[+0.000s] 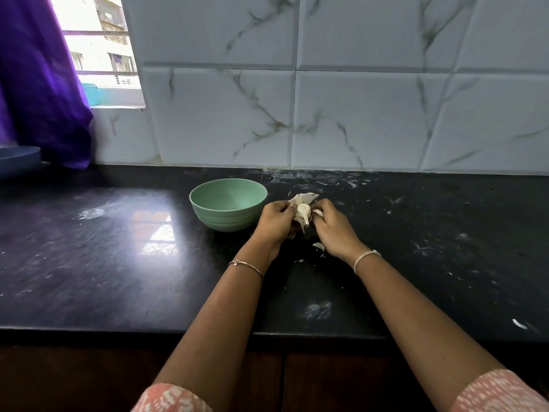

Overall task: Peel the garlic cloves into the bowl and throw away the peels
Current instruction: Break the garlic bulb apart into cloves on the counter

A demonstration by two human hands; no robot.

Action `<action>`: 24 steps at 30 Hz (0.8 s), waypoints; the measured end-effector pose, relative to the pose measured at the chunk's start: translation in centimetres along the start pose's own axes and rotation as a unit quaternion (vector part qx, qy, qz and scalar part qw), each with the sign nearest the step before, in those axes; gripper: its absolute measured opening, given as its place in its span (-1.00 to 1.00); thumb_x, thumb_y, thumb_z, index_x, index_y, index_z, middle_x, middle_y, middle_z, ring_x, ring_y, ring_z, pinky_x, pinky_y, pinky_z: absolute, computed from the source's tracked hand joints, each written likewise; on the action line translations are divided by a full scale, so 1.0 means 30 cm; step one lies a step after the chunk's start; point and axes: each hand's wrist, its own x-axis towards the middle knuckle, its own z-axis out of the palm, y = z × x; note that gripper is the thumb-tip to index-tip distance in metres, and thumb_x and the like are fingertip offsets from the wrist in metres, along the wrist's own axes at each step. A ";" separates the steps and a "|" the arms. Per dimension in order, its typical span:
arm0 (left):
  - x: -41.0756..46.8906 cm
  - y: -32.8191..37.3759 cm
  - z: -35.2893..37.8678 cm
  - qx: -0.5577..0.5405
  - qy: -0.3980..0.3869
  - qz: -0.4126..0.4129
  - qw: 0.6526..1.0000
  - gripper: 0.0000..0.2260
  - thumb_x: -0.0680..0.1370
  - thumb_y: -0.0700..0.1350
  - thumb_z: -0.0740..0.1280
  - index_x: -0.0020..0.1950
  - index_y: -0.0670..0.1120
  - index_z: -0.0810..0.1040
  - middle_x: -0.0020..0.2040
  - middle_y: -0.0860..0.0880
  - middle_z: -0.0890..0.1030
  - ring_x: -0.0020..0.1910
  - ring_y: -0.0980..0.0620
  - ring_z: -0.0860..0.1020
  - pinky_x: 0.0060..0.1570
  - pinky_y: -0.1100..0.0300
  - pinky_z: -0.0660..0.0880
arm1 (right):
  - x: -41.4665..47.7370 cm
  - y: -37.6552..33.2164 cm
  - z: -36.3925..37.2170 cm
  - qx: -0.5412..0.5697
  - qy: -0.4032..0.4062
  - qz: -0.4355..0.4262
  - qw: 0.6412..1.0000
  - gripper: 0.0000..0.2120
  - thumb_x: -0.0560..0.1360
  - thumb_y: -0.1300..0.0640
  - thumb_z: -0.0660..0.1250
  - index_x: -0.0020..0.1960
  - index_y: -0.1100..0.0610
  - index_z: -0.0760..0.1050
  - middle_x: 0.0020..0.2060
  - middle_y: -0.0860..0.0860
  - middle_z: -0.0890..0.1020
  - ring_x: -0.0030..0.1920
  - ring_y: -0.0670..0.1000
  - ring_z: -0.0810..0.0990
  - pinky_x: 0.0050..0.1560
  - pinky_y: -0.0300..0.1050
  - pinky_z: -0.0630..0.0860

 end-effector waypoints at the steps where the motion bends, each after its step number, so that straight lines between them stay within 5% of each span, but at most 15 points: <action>1: -0.003 0.005 -0.003 -0.026 -0.003 -0.009 1.000 -0.80 0.67 -0.25 0.16 -0.06 -0.19 0.55 -0.45 0.00 0.55 -0.59 0.17 0.44 -0.56 0.33 0.36 | -0.001 0.001 0.000 -0.036 -0.013 0.000 0.999 -0.75 0.61 0.20 0.12 0.26 0.15 0.42 0.09 0.09 0.58 0.10 0.10 0.54 0.01 -0.15 0.43; 4: -0.007 0.008 -0.008 -0.079 -0.010 -0.020 0.997 -0.86 0.63 -0.26 0.24 0.09 -0.29 0.55 -0.32 -0.08 0.59 -0.53 0.16 0.52 -0.53 0.33 0.43 | -0.008 -0.009 -0.001 -0.085 0.008 -0.006 0.996 -0.65 0.55 0.09 0.07 0.23 0.08 0.50 0.15 0.06 0.59 0.23 0.12 0.45 0.27 0.06 0.34; 8: -0.008 -0.001 -0.011 -0.117 -0.017 -0.022 0.993 -0.80 0.55 -0.33 0.35 0.16 -0.34 0.55 -0.24 -0.13 0.65 -0.37 0.07 0.61 -0.32 0.29 0.57 | -0.019 -0.019 0.000 0.088 0.043 0.007 0.995 -0.69 0.63 -0.01 0.09 0.10 0.12 0.55 -0.08 0.08 0.65 -0.06 0.09 0.64 0.00 0.19 0.60; 12: -0.012 -0.002 -0.001 -0.119 -0.035 -0.015 0.992 -0.79 0.56 -0.34 0.32 0.19 -0.33 0.54 -0.26 -0.09 0.67 -0.35 0.07 0.62 -0.31 0.27 0.58 | -0.017 -0.026 0.017 0.076 0.033 -0.012 0.997 -0.67 0.65 -0.09 0.08 0.21 0.12 0.42 -0.09 0.07 0.62 -0.10 0.11 0.64 -0.04 0.10 0.62; 15: -0.018 -0.005 0.017 -0.100 -0.036 -0.008 0.994 -0.78 0.59 -0.35 0.27 0.22 -0.35 0.52 -0.31 -0.03 0.67 -0.36 0.12 0.62 -0.30 0.30 0.58 | -0.007 -0.030 0.019 0.074 0.046 -0.002 0.996 -0.77 0.68 -0.02 0.05 0.16 0.06 0.41 -0.26 0.01 0.56 -0.35 0.03 0.61 -0.39 -0.18 0.55; 20: -0.018 -0.003 0.025 -0.124 -0.032 -0.004 0.992 -0.78 0.60 -0.35 0.23 0.23 -0.37 0.51 -0.31 -0.02 0.67 -0.35 0.13 0.63 -0.24 0.30 0.60 | -0.011 -0.040 0.020 0.075 0.079 -0.005 0.994 -0.72 0.68 -0.05 0.02 0.10 0.07 0.44 -0.26 0.08 0.58 -0.44 0.11 0.63 -0.50 -0.04 0.57; 24: -0.024 0.003 0.022 -0.157 -0.035 -0.012 0.987 -0.77 0.61 -0.35 0.23 0.23 -0.39 0.50 -0.25 -0.08 0.66 -0.34 0.11 0.63 -0.28 0.30 0.59 | -0.007 -0.043 0.018 0.093 0.100 -0.011 0.991 -0.66 0.67 -0.03 0.01 0.10 0.14 0.47 -0.21 0.08 0.57 -0.57 -0.10 0.54 -0.65 -0.26 0.38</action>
